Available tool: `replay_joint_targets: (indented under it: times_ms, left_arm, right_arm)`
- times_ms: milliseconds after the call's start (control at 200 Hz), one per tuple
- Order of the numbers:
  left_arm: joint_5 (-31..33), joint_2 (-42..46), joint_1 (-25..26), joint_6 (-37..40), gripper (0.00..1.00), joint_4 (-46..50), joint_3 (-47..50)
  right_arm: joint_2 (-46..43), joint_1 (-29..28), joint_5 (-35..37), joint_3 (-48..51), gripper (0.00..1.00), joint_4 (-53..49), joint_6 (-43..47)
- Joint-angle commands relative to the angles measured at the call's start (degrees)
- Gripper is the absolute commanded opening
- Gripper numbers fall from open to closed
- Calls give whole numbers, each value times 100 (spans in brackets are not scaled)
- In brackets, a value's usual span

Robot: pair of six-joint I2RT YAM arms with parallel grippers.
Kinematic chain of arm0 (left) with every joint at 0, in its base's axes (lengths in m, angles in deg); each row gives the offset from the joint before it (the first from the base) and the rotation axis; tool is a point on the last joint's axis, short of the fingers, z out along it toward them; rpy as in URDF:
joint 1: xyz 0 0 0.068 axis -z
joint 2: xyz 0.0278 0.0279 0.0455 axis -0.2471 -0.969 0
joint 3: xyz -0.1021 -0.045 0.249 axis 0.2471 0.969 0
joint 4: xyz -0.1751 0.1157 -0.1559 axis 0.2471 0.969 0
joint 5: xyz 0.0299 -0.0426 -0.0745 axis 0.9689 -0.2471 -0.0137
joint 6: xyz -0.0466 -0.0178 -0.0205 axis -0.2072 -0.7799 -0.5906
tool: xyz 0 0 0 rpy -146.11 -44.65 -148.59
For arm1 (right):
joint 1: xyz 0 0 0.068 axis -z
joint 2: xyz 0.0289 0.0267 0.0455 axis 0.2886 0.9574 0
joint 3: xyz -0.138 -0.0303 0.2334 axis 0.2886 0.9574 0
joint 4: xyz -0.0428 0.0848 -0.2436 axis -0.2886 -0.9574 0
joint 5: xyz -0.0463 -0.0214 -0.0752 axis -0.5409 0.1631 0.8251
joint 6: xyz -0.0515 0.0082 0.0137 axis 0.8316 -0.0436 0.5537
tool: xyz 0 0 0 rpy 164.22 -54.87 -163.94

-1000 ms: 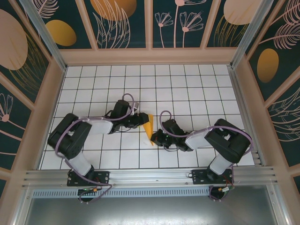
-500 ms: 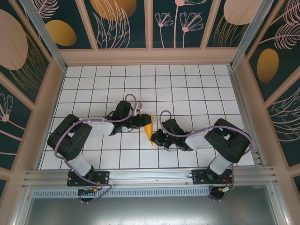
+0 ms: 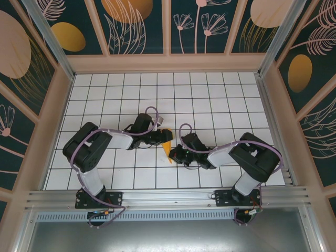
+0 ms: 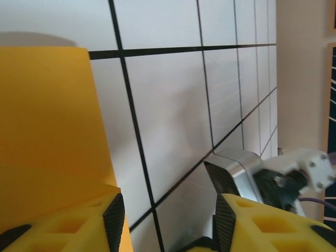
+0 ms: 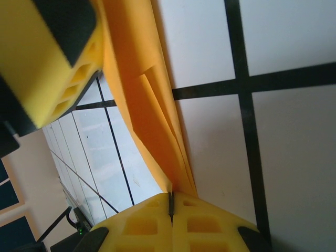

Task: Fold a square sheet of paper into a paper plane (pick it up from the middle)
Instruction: Fold the wing for the fifth time at the center of the table.

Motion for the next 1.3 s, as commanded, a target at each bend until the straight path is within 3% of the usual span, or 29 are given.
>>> replay_joint_targets:
  times_ms: [0,575,926,1006,1176,1296]
  left_arm:
    - [235,-261,25,155,50,203,-133]
    - [623,-472,26,161,45,752,-199]
    - [577,-557,27,196,45,831,-272]
    - [572,-552,20,199,44,839,-270]
    - [556,-574,23,214,44,873,-296]
    - [572,-579,24,219,44,907,-304]
  right_arm:
    - [222,-19,-72,65,0,-590,1]
    - [-398,-14,183,43,4,-1221,-12]
    - [-605,-21,317,56,15,-1566,67]
    - [-669,-14,372,71,14,-1623,99]
    - [-576,-41,298,144,1,-1496,21]
    - [-472,-39,232,357,0,-1272,-156]
